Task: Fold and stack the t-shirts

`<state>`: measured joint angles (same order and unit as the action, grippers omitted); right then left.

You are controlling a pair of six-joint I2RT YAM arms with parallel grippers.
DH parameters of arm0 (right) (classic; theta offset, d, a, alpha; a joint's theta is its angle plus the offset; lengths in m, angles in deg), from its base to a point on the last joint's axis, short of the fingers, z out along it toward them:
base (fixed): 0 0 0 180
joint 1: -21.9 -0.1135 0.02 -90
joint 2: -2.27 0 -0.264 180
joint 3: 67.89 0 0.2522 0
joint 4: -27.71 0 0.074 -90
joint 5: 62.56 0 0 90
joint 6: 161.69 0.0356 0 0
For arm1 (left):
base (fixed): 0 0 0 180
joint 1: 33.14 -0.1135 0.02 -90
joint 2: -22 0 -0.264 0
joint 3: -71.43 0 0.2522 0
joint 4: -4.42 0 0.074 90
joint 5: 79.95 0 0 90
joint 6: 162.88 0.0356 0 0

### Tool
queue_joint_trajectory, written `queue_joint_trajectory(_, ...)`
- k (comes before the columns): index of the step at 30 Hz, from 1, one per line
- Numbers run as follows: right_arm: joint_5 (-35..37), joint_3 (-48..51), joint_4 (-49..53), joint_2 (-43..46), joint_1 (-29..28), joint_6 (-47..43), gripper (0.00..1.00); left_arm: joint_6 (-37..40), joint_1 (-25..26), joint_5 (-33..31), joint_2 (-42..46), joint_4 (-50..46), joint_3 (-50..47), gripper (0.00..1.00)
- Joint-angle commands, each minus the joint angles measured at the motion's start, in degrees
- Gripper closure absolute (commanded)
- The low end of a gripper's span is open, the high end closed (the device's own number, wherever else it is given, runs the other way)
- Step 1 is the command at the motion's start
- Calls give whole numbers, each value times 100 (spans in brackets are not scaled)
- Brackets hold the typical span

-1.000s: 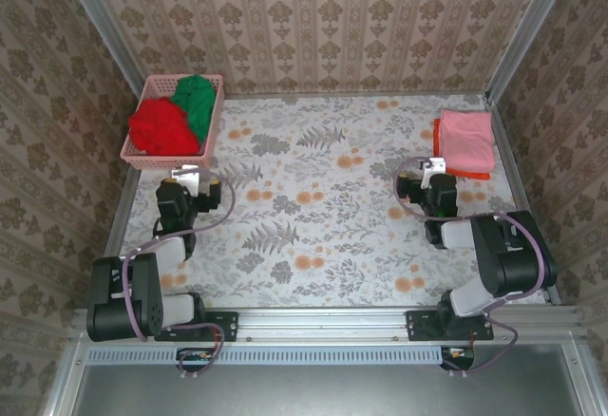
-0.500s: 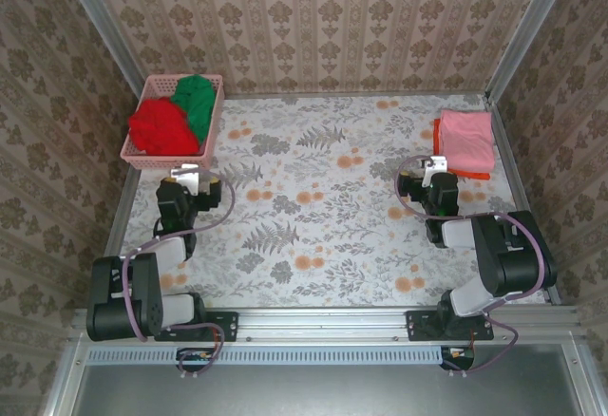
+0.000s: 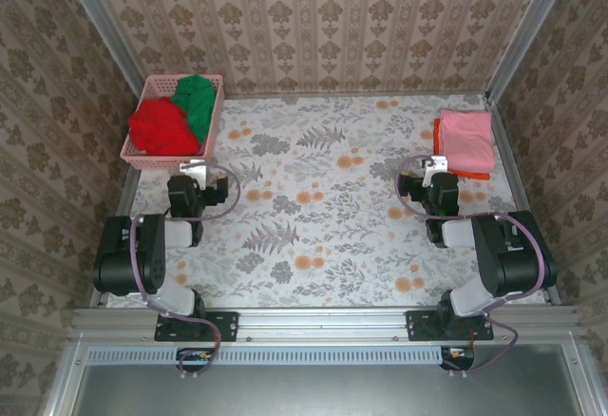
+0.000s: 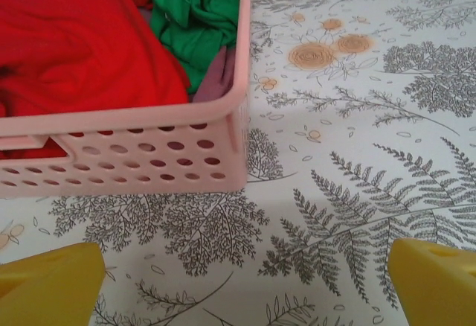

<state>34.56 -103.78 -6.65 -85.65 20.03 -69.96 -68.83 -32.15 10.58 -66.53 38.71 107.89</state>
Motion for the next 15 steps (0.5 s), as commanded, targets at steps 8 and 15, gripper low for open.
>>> queue_joint_trajectory(8, -70, -91, -172, 8, 18, 28, 0, -98, -3, -80, 48, 2, 81, 0)
queue_joint_trajectory(15, -70, -95, -172, 7, 20, 29, 0, -106, -5, -70, 62, 10, 77, 0)
